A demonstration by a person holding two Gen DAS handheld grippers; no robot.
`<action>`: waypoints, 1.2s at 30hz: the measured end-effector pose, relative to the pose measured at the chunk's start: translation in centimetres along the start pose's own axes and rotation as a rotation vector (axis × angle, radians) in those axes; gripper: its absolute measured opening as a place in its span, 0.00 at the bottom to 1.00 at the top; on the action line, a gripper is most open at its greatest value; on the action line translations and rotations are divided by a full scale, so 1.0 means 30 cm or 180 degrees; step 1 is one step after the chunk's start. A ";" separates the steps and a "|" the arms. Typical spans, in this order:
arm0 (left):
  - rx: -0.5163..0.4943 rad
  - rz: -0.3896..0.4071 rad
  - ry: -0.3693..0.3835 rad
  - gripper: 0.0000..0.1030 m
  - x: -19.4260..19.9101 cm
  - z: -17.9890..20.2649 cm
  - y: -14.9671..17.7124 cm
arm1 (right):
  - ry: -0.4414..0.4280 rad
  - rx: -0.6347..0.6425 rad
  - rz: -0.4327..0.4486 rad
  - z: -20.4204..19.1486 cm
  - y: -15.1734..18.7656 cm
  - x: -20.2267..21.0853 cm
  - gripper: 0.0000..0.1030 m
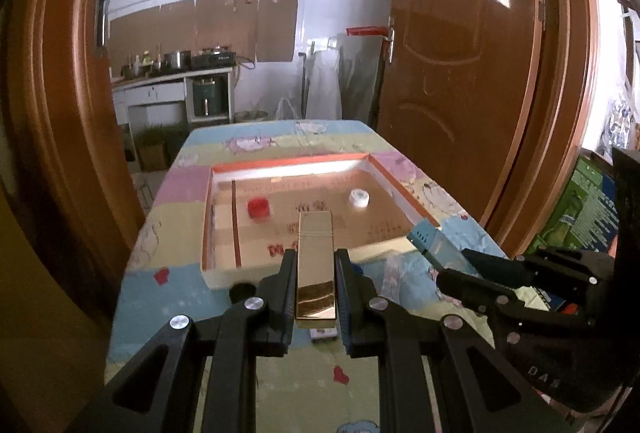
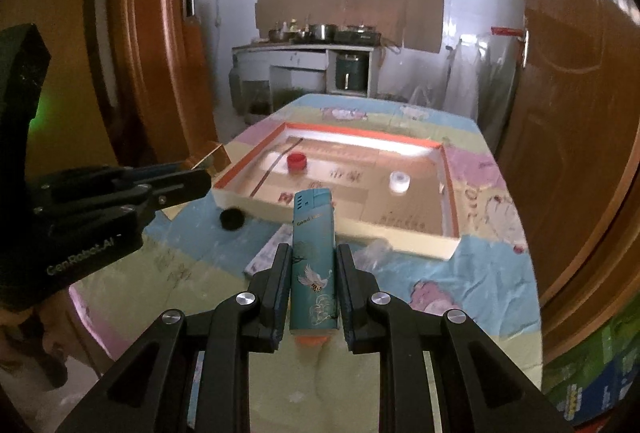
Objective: Organize rigid objects
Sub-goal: 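Lift the gold pack and blue lighter with both grippers over the box lid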
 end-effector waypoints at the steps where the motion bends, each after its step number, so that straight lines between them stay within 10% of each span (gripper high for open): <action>1: -0.0014 0.0015 -0.0005 0.18 -0.002 0.000 -0.015 | 0.0004 0.0001 0.0014 0.005 -0.011 0.000 0.22; 36: 0.0080 -0.0187 0.0072 0.18 -0.279 0.051 -0.246 | 0.0133 -0.0569 0.0040 0.364 -0.276 -0.181 0.22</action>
Point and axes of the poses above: each gripper's, at about its wrist camera, not at the fingertips, and x roughly against the way its jaws point, z to its right, y to its underside, the point moved 7 cm from there along -x, roughly the way its jaws point, and after that the axes turned 6 degrees about -y, right-handed, at the moved point
